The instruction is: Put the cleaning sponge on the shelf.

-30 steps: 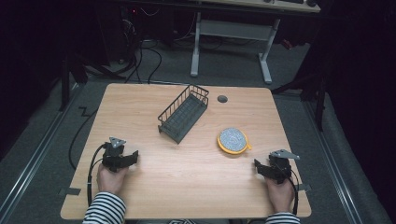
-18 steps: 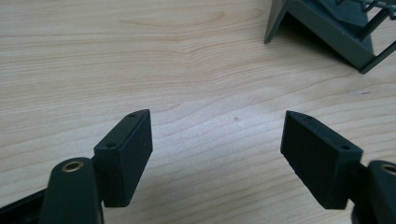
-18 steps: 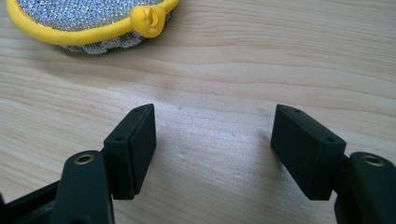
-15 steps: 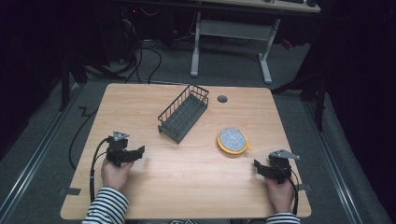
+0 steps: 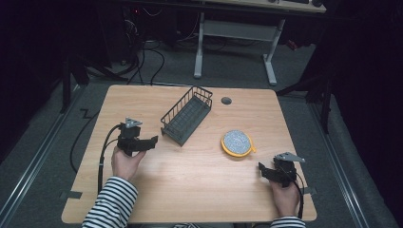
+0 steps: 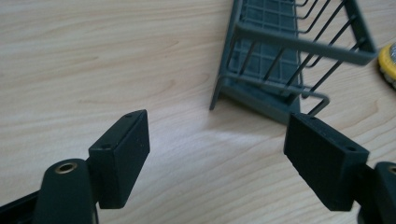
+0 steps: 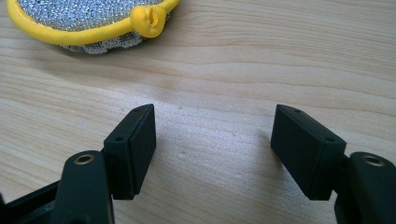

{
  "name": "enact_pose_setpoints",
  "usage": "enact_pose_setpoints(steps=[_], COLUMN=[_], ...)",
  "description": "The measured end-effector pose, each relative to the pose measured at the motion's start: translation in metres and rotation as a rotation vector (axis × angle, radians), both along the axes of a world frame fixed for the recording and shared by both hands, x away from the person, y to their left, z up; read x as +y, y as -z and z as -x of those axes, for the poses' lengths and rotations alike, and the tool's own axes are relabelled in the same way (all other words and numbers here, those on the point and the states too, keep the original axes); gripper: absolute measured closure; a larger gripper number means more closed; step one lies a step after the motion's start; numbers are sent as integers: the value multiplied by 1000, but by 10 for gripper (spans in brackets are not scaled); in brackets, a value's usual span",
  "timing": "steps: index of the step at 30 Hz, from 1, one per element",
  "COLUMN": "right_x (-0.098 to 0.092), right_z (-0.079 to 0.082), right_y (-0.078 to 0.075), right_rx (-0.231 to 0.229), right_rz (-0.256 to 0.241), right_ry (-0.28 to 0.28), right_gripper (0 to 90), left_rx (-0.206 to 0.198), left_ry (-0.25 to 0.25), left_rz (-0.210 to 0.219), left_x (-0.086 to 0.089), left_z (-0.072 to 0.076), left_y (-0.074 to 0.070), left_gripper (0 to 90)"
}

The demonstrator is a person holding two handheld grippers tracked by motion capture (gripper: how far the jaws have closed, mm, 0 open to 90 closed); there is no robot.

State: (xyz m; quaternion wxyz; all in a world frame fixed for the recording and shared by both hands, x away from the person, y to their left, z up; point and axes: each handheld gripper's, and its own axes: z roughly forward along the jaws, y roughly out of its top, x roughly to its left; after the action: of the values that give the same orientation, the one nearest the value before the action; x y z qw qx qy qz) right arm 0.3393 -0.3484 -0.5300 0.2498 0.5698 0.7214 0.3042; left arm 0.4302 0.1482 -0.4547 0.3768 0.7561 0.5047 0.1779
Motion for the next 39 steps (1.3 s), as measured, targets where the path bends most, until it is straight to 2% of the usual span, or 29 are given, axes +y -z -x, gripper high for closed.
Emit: enact_pose_setpoints(steps=[6, 10, 12, 17, 20, 22, 25, 28, 29, 31, 39], right_x=[0, 0, 0, 0, 0, 0, 0, 0, 0, 0, -2], right_z=[0, 0, 0, 0, 0, 0, 0, 0, 1, 1, 1], right_y=[0, 0, 0, 0, 0, 0, 0, 0, 0, 0, 0], right_rx=[1, 1, 1, 1, 0, 0, 0, 0, 1, 1, 0], right_rz=[-1, -1, -1, -2, -4, -4, -3, -4, -4, -6, -20], right_ry=[0, 0, 0, 1, 3, 2, 2, 3, 4, 3, 10], right_gripper=[312, 312, 311, 312, 313, 313, 314, 315, 317, 324, 334], left_rx=[9, 24, 24, 54, 66, 69, 97, 110, 132, 145, 181], left_ry=[19, 27, 27, 15, 12, 12, 7, -4, -16, -22, -28], left_rz=[8, -4, -10, -3, -18, -15, -48, -32, -51, -58, -76], left_x=[-10, -17, -19, -27, -34, -35, -40, -41, -43, -45, -57], left_z=[-11, -22, -24, -37, -42, -44, -53, -57, -61, -65, -74], left_y=[-9, -18, -21, -31, -33, -34, -35, -35, -34, -33, -27], left_gripper=[227, 215, 215, 223, 222, 223, 218, 218, 217, 217, 235])
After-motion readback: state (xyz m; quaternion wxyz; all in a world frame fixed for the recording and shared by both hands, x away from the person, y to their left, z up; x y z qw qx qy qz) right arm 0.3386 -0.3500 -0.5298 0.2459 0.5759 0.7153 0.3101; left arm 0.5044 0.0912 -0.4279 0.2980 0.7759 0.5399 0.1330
